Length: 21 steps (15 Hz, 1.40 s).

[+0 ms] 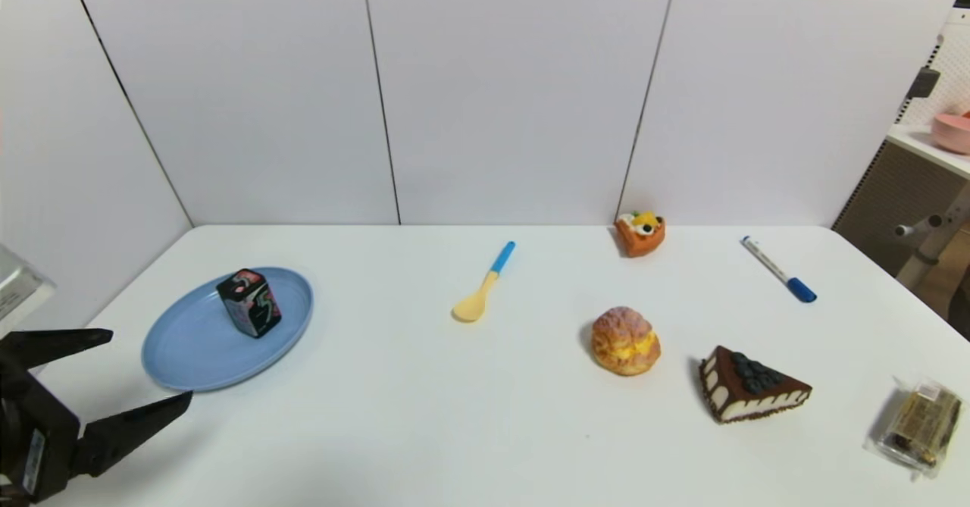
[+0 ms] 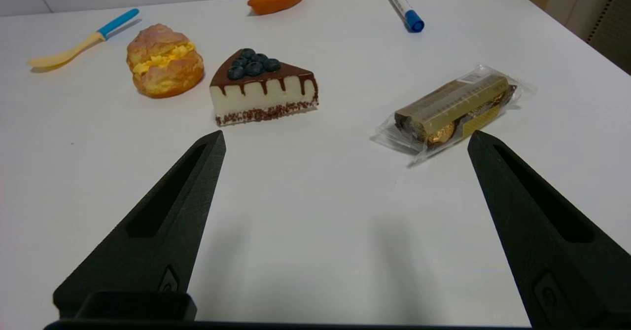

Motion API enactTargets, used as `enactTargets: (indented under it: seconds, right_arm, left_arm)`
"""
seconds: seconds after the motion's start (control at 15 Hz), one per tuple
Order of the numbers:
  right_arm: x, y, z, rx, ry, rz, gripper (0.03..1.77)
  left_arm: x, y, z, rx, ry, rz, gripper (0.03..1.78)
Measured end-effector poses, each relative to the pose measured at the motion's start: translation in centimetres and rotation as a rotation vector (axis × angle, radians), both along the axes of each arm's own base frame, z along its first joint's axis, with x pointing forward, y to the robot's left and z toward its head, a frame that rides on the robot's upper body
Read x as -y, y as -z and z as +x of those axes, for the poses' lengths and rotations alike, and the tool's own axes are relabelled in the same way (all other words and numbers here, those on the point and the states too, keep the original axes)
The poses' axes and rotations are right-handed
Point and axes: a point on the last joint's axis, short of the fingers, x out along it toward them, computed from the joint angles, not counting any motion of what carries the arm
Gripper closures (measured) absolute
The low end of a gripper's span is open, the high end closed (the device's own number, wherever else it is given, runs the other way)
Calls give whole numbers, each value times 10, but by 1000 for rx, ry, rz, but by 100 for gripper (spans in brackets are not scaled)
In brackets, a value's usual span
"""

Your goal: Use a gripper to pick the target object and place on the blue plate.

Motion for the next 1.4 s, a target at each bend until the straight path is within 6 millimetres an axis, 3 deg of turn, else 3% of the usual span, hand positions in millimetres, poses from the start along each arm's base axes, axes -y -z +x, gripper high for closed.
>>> enactTargets:
  seconds: [0.4, 0.73, 1.0, 1.4]
  right_arm:
    - [0, 0, 0, 0, 1, 0, 10]
    - [0, 0, 0, 0, 1, 0, 10]
    - [0, 0, 0, 0, 0, 0, 10]
    - [0, 0, 0, 0, 1, 0, 10]
  left_arm:
    - [0, 63, -64, 212, -16, -87, 12]
    - [-2, 108, -96, 288, -85, -187, 12]
    - [-5, 129, -111, 295, -224, -172, 12]
    - [-5, 135, -121, 397, -255, -201, 12]
